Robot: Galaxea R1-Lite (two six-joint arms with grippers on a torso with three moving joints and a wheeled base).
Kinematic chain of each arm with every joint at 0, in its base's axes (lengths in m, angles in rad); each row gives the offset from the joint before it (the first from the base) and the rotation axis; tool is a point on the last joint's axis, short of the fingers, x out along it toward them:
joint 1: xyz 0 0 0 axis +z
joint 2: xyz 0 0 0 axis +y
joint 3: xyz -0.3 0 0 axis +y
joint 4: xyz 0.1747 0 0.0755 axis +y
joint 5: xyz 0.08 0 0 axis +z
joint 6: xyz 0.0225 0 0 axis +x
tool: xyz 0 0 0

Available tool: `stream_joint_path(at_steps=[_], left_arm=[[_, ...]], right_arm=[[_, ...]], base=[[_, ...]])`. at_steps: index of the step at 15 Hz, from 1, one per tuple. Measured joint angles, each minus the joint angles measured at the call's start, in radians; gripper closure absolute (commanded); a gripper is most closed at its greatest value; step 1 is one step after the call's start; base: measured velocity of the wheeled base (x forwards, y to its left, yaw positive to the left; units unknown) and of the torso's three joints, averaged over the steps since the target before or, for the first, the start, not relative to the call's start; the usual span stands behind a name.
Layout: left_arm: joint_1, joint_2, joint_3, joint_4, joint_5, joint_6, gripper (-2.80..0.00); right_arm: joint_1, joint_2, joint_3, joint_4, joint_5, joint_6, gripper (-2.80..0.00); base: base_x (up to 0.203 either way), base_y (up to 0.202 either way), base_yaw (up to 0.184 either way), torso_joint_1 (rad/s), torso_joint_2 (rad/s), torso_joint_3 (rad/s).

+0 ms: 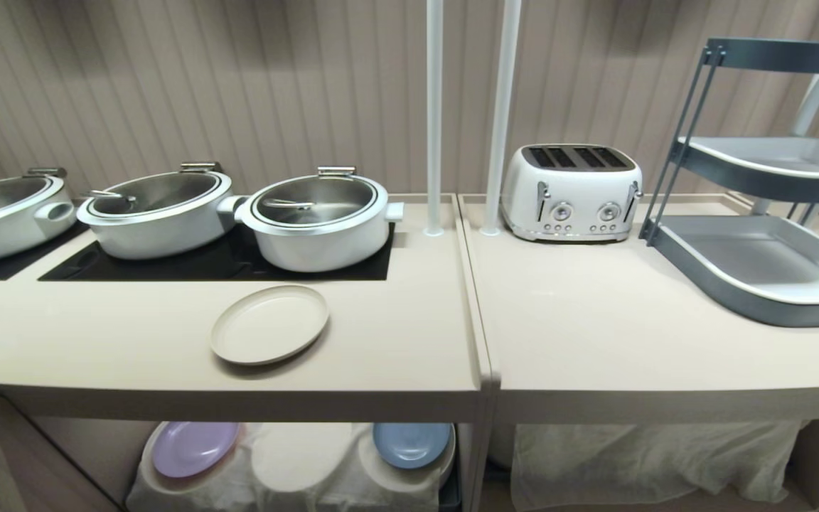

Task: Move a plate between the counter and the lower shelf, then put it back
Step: Pick up the plate

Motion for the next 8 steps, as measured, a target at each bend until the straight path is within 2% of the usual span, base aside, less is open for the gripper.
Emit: stream_joint_path(at_steps=[8], left_arm=[[0.0, 0.0, -0.003, -0.002, 0.001, 0.012, 0.0]], right_arm=[[0.0, 0.0, 0.0, 0.0, 0.0, 0.0, 0.0]], base=[[0.0, 0.0, 0.0, 0.0, 0.0, 0.0]])
